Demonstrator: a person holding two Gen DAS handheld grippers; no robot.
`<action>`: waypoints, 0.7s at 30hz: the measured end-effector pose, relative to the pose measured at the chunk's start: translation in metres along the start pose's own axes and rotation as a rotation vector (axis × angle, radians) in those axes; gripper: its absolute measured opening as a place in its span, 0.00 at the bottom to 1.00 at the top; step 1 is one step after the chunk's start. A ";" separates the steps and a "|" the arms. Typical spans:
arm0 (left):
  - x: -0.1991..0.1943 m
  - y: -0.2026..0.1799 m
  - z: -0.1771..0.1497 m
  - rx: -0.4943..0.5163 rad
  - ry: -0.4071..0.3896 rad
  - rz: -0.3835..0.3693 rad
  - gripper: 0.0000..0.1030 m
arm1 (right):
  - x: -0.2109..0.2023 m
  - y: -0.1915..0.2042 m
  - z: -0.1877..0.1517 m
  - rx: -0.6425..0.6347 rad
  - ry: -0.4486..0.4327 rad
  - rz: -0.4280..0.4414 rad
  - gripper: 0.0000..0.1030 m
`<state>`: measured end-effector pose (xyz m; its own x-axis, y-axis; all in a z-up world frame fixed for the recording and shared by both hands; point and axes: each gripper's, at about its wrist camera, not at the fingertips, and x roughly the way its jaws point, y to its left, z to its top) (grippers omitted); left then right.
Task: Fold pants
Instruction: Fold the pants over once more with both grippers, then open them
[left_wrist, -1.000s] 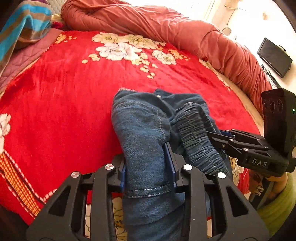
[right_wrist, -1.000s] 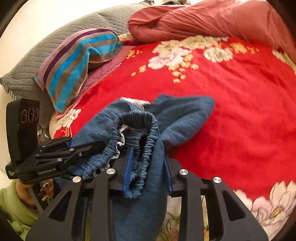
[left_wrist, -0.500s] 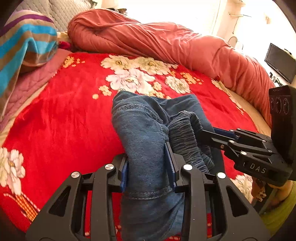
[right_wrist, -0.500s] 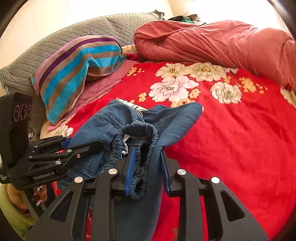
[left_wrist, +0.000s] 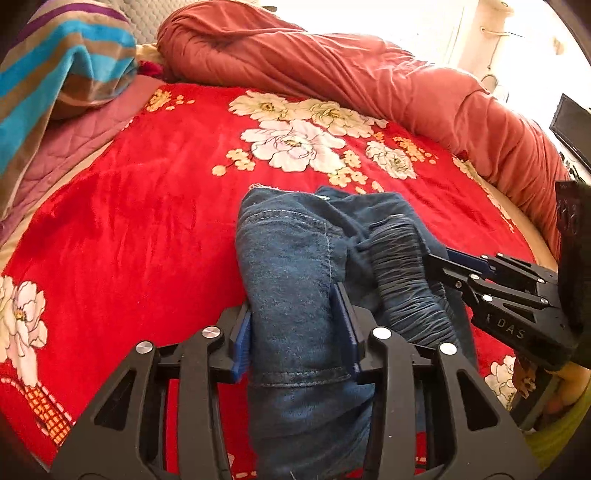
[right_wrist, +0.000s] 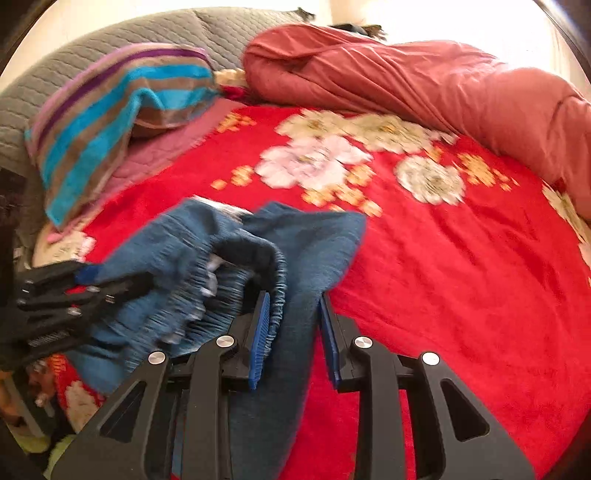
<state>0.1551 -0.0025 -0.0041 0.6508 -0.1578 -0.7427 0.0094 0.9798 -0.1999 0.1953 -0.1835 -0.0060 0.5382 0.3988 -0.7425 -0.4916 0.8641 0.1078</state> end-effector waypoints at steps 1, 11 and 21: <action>0.000 0.000 -0.001 0.000 0.001 0.000 0.33 | 0.001 -0.004 -0.002 0.015 0.006 -0.010 0.35; 0.009 0.004 -0.011 -0.001 0.038 0.012 0.45 | 0.014 -0.017 -0.019 0.072 0.082 -0.046 0.48; -0.005 0.002 -0.013 0.001 0.019 0.009 0.53 | -0.015 -0.020 -0.023 0.112 0.023 -0.011 0.64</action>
<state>0.1420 -0.0012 -0.0092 0.6362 -0.1516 -0.7565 0.0048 0.9813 -0.1925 0.1816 -0.2137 -0.0119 0.5269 0.3827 -0.7589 -0.4050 0.8980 0.1717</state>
